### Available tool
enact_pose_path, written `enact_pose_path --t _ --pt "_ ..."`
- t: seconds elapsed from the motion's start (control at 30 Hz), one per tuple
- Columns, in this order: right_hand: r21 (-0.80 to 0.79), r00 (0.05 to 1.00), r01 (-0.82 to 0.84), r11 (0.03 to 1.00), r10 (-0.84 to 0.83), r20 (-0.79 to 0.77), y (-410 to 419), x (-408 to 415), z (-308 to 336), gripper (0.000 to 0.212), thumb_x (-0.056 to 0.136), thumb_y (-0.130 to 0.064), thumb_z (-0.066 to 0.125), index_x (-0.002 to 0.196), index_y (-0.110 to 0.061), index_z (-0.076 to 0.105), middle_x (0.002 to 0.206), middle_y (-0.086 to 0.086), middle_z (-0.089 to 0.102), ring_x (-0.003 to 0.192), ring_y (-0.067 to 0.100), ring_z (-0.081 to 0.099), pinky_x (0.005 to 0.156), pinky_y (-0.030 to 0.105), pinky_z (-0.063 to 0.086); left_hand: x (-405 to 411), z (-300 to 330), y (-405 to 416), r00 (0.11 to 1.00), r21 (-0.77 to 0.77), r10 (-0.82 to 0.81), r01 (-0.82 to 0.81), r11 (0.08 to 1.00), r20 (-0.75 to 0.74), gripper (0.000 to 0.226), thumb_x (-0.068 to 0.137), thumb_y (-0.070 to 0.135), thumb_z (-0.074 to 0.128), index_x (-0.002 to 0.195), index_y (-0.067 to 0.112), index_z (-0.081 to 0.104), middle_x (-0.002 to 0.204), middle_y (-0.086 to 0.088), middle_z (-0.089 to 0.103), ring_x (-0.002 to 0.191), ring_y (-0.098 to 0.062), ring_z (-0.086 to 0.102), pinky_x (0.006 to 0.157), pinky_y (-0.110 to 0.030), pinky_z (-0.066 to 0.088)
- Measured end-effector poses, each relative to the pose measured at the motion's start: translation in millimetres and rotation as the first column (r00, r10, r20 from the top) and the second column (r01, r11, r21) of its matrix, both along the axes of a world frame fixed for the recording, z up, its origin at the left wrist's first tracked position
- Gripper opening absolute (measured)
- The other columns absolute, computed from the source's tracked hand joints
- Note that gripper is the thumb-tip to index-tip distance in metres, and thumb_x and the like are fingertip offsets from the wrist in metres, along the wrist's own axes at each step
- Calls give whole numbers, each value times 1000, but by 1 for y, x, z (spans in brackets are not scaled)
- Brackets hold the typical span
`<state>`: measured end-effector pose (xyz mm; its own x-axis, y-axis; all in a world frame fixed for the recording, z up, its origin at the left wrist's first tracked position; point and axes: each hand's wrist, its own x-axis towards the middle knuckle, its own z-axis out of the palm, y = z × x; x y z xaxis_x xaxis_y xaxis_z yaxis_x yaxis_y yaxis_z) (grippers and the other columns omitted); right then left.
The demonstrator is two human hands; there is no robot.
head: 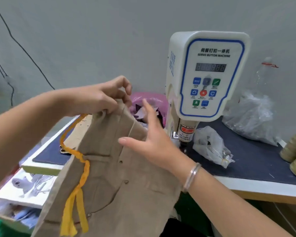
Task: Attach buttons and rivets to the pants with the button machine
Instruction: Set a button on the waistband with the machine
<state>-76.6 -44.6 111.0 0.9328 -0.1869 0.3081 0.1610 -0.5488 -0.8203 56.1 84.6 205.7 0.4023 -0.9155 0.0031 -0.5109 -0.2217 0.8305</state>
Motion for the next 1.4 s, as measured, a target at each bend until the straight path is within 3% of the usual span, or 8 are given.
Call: enact_pose_path --t 0.1,0.3,0.43,0.57,0.87,1.03,1.23,1.4 --pt "348 994 -44 937 75 -76 0 25 -12 24 93 -16 58 117 -13 59 97 -5 65 81 -4 59 76 14 47 6 -22 -5 998 -6 -12 13 1000 62 42 58 3 40 96 21 43 95 -1 56 75 -12 49 51 -15 38" --pt "876 990 -50 479 143 -22 -7 36 -26 19 96 -19 53 109 -15 66 94 4 74 83 16 71 75 26 58 40 -73 29 966 -77 245 -251 965 -81 51 77 57 59 120 35 44 124 13 52 115 0 52 93 -24 41" --pt "860 1000 -5 511 24 -8 -5 44 -14 17 97 -21 51 104 -15 66 91 3 74 86 17 70 76 27 57 43 -106 48 904 -25 415 -419 908 -103 81 53 84 64 103 20 58 84 5 69 72 -8 64 63 -28 45" --pt "753 997 -46 656 74 -4 18 46 -1 22 98 -25 49 107 -12 65 98 5 72 91 16 68 81 25 54 31 -115 42 861 127 222 -184 975 -458 79 49 86 66 110 36 67 92 -3 72 88 -26 69 75 -38 54" --pt "961 974 -152 232 198 107 -16 27 3 44 81 -35 56 109 -4 70 116 18 67 111 32 62 100 46 45 20 -147 59 951 150 210 -178 973 -229 84 51 74 73 126 47 47 128 25 53 110 5 57 86 -17 48" --pt "951 996 -46 305 89 20 -11 22 -36 37 94 -25 50 124 -7 61 117 14 67 109 28 64 95 41 50 17 -129 72 848 26 212 -228 973 -485 59 48 58 87 90 16 78 99 -8 73 87 -20 71 72 -26 56" --pt "544 958 179 820 -19 -287 8 -5 -98 43 92 -16 57 132 -22 42 125 0 61 106 13 61 76 17 49 19 -103 67 773 -121 397 -514 849 -495 46 91 28 53 130 4 54 133 -21 56 116 -33 55 102 -47 42" --pt "357 966 204 911 -247 79 43 -35 -98 55 89 -15 59 136 -35 39 141 -17 32 131 -4 30 97 5 33 9 -87 47 784 -163 398 -524 836 -477 43 94 27 52 131 6 54 132 -18 56 119 -33 53 102 -44 42"
